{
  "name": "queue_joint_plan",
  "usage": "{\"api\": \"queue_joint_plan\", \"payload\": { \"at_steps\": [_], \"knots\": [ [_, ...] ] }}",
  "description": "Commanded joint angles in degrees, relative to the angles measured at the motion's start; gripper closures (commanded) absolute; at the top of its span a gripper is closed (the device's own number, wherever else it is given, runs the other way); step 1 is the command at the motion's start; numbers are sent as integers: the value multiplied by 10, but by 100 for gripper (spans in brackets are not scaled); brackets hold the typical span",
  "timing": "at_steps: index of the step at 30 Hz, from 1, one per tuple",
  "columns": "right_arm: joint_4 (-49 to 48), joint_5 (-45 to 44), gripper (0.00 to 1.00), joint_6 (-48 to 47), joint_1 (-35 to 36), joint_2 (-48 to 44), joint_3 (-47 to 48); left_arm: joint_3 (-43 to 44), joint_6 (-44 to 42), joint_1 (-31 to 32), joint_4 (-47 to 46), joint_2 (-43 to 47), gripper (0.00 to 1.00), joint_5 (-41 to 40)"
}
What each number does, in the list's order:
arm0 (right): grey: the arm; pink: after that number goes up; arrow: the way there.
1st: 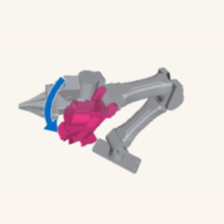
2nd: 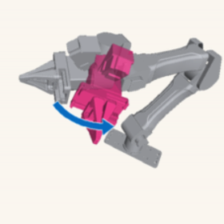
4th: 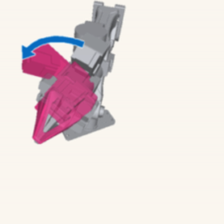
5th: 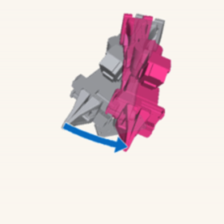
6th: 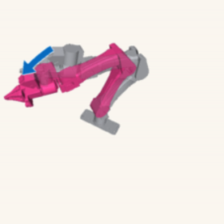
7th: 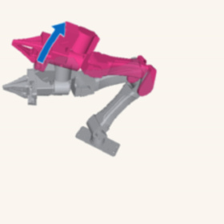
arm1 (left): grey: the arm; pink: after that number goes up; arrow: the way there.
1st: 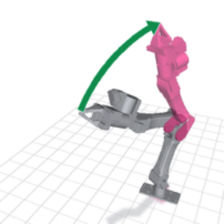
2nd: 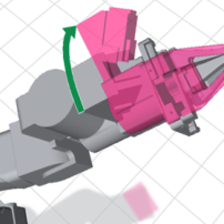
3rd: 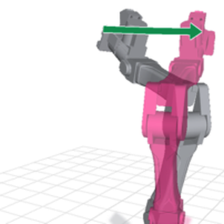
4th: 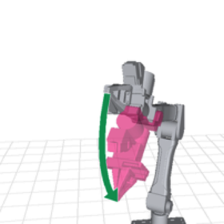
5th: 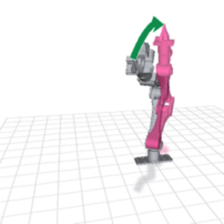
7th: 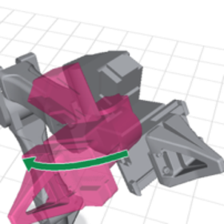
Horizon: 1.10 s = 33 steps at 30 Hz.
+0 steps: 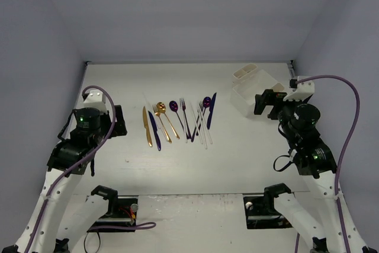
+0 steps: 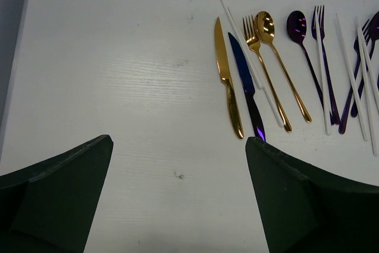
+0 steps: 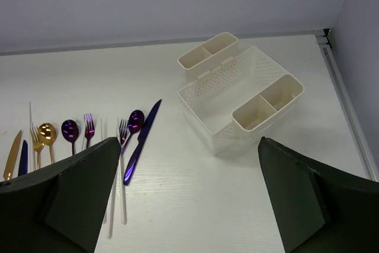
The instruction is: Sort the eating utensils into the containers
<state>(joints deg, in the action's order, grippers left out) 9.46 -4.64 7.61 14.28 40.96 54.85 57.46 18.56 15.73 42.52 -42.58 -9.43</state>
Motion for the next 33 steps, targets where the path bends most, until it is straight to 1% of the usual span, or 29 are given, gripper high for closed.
{"api": "queue_joint_plan", "payload": {
  "at_steps": [1,8,14,20,23,27,33],
  "knots": [
    [-20,-21,0,9,1,7,19,-2,21,-3,-17,-21,6,19],
    [-20,-15,0,20,1,2,8,-15,57,-3,-21,-73,6,17],
    [-10,10,0,38,1,11,-2,-24,99,-3,-33,-165,6,26],
    [-1,23,0,47,1,16,-8,-24,137,8,-86,-250,7,45],
    [4,25,0,49,1,18,-9,-16,157,22,-105,-301,13,28],
    [8,27,0,50,1,16,-11,12,177,44,-111,-364,26,4],
    [15,29,0,52,1,11,-12,50,209,68,-117,-447,36,-21]
  ]
}}
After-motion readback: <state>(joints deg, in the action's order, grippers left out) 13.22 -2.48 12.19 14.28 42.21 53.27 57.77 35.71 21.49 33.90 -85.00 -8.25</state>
